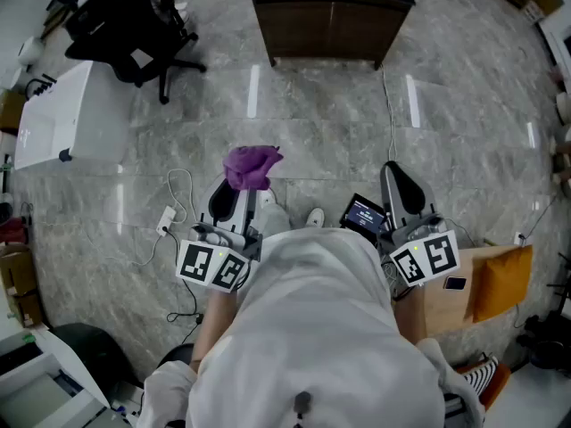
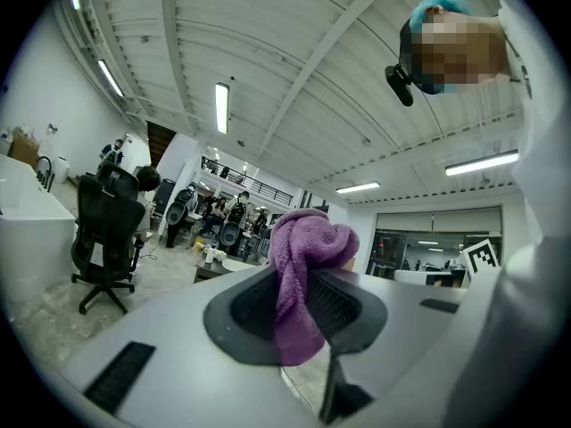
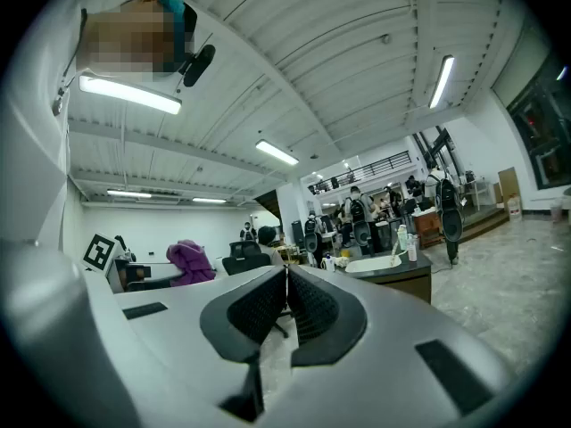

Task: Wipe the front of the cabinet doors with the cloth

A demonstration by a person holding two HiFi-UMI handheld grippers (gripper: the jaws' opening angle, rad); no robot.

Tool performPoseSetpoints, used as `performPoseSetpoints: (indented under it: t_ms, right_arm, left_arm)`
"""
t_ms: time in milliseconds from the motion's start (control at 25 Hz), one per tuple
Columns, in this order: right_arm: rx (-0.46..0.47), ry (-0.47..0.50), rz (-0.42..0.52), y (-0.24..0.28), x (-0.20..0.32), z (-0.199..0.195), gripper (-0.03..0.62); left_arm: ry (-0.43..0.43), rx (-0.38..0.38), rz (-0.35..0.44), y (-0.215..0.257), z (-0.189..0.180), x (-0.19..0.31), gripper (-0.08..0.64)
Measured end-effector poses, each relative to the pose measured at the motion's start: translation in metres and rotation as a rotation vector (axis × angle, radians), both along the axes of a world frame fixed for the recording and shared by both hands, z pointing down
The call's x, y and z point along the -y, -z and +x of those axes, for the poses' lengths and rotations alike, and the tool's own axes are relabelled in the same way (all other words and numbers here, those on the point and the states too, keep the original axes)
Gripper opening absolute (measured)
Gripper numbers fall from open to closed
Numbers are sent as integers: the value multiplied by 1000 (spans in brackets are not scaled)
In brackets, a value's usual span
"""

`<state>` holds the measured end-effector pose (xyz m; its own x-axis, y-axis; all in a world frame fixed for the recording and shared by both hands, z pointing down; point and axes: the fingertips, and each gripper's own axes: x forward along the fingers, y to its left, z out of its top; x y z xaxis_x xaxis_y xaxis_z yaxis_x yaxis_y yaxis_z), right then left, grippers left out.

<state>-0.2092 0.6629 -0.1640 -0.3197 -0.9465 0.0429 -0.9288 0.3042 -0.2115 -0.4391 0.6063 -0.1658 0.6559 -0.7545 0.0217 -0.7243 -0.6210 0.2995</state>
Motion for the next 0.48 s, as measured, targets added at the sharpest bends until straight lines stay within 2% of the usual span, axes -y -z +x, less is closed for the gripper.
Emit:
performPoseSetpoints:
  t_ms: [480]
  right_arm:
    - [-6, 19, 9, -1, 0, -10, 29]
  left_arm:
    - [30, -5, -2, -3, -13, -5, 77]
